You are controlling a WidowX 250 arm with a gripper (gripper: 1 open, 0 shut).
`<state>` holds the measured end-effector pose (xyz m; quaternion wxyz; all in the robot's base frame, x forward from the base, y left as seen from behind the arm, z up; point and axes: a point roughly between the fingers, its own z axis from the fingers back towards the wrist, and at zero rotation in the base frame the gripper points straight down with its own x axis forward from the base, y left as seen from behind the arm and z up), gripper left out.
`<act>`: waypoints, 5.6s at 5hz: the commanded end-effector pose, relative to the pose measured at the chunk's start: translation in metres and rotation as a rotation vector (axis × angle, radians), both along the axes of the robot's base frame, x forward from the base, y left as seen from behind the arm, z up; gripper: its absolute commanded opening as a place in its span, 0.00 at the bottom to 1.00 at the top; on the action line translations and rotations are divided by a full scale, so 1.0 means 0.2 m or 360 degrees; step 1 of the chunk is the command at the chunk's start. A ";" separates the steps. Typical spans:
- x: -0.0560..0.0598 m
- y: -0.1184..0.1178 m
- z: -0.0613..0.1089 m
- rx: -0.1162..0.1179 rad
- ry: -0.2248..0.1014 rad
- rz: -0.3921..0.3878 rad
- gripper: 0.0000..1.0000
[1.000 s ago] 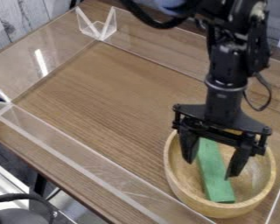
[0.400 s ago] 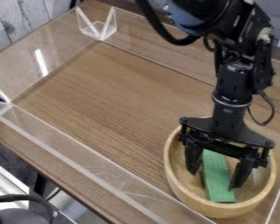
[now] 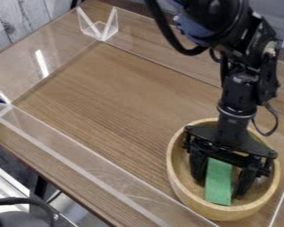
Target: Remove the green block from inside the brown bowl and put it on the table
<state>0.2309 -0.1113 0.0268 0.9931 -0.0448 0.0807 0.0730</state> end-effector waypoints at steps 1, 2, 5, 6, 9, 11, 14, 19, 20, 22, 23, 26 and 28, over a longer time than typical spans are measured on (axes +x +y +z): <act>0.06 -0.03 0.04 -0.0028 -0.0066 -0.0012 1.00; 0.06 -0.04 0.02 -0.0029 -0.0061 -0.0016 1.00; 0.07 -0.05 -0.02 -0.0026 -0.0043 -0.0017 1.00; 0.07 -0.06 -0.03 -0.0026 -0.0037 -0.0017 0.00; 0.06 -0.06 -0.05 -0.0028 -0.0014 -0.0033 0.00; 0.05 -0.06 -0.06 -0.0028 0.0001 -0.0044 0.00; 0.05 -0.05 -0.01 -0.0047 0.0001 -0.0072 0.00; 0.12 0.09 0.41 -0.0145 -0.0190 -0.0073 0.00; 0.18 0.24 0.50 -0.0151 -0.0234 0.0025 0.00; 0.23 0.67 0.52 -0.0123 -0.0249 0.0189 0.00; 0.22 0.89 0.51 -0.0101 -0.0252 0.0226 0.00; 0.27 0.69 0.43 -0.0112 -0.0230 0.0130 0.00; 0.20 0.76 0.35 -0.0078 -0.0208 0.0096 0.00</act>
